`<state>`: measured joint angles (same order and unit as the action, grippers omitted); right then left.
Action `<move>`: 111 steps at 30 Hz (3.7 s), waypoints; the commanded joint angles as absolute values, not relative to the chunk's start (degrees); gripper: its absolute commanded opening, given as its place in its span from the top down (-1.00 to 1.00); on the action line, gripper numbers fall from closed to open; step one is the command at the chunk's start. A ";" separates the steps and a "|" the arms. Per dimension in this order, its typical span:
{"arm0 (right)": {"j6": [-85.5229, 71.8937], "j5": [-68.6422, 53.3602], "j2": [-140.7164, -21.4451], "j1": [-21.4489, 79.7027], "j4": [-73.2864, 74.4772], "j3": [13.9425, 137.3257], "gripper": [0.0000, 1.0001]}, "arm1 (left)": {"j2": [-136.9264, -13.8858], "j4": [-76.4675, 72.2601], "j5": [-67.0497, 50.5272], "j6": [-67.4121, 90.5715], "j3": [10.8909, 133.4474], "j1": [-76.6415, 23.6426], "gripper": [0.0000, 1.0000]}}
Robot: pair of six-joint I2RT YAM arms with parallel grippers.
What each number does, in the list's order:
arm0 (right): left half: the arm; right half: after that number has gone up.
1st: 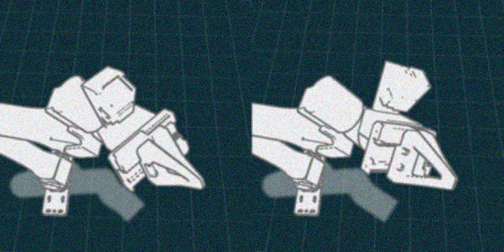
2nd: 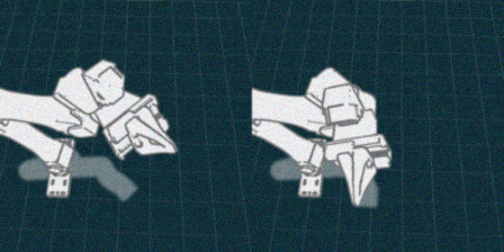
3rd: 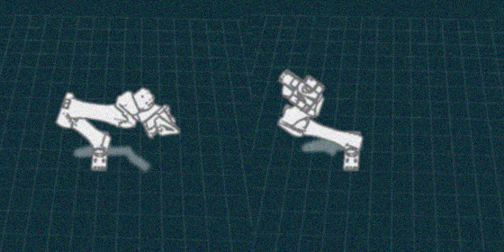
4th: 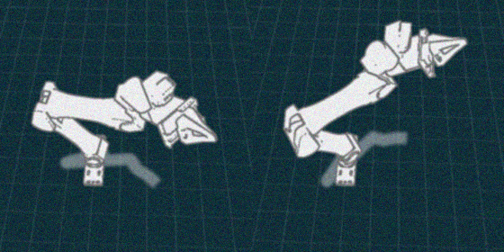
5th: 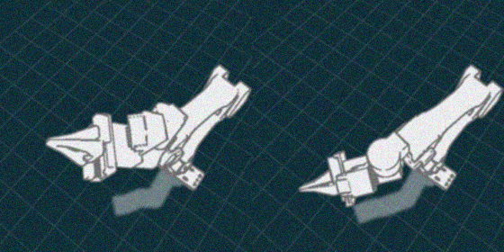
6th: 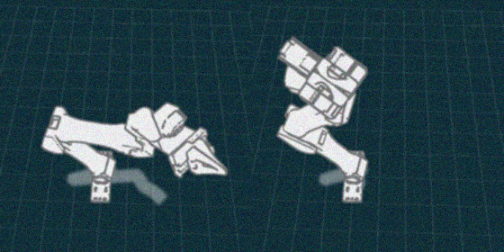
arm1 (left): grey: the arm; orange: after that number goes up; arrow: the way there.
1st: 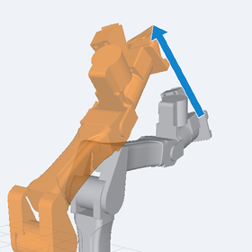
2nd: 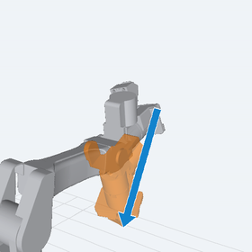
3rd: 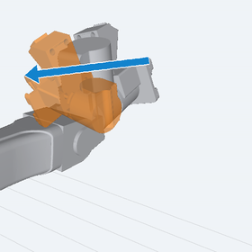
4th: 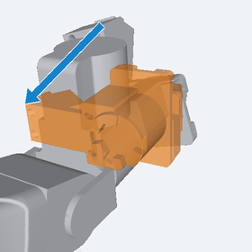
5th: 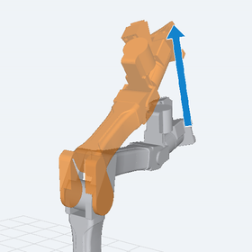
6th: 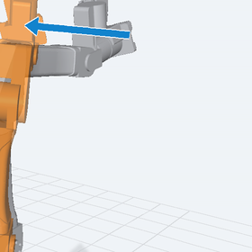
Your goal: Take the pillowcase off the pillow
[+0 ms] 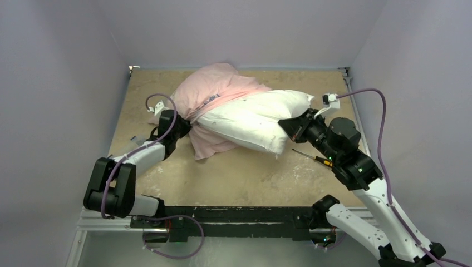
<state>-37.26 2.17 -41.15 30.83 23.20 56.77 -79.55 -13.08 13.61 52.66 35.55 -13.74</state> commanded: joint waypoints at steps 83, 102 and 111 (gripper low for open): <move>-29.18 -5.25 -62.40 31.14 -16.26 42.65 1.00 | -114.21 32.68 24.93 4.46 107.91 -41.72 0.73; -34.91 17.39 -34.57 31.05 8.10 58.96 1.00 | -112.83 25.93 34.99 15.52 94.18 -9.47 1.00; -35.80 12.89 -37.35 31.03 8.89 56.89 1.00 | -115.77 25.11 22.13 14.90 95.73 -10.74 1.00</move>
